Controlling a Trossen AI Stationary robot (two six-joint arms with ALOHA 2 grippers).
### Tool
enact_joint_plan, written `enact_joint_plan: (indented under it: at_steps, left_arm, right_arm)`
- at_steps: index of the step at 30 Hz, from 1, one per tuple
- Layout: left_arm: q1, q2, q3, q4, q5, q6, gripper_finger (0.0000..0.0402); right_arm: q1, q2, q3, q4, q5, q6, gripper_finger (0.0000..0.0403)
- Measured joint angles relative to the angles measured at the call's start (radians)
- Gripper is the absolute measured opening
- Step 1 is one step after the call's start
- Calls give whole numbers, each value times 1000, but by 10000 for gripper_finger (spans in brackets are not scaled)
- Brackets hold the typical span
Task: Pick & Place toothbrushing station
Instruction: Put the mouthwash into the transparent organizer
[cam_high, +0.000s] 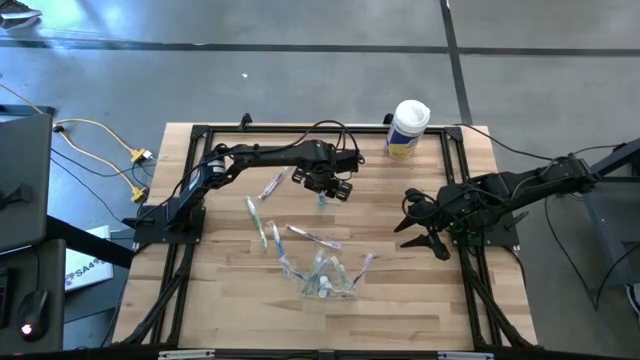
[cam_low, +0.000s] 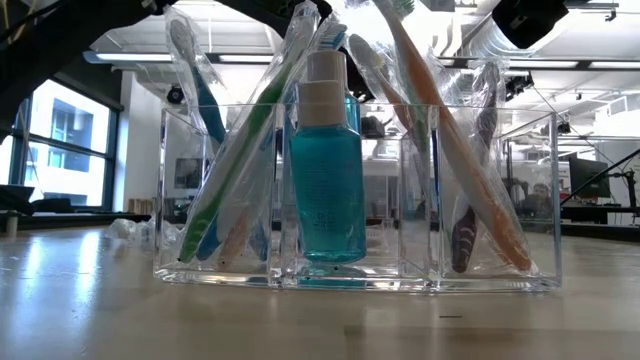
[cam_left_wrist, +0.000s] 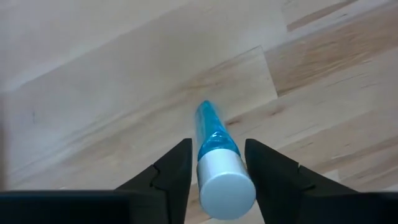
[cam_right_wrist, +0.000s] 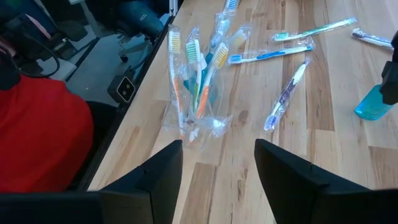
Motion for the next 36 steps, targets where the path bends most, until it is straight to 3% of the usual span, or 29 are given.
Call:
enact_joint_plan:
  at_steps: [11,22,31,36]
  left_arm:
    - [1,34,3,-2,55,21,98]
    - [0,42,4,0,50,55,92]
    - [-29,-27,-5,-69,27,105,92]
    - [-73,-131,-2,-124,-72,97,92]
  right_arm:
    - [0,0,0,-2,0,0,193]
    - [0,0,0,-7,0,0,193]
    - [0,0,0,5,0,21,193]
    - [0,0,0,19,0,57,193]
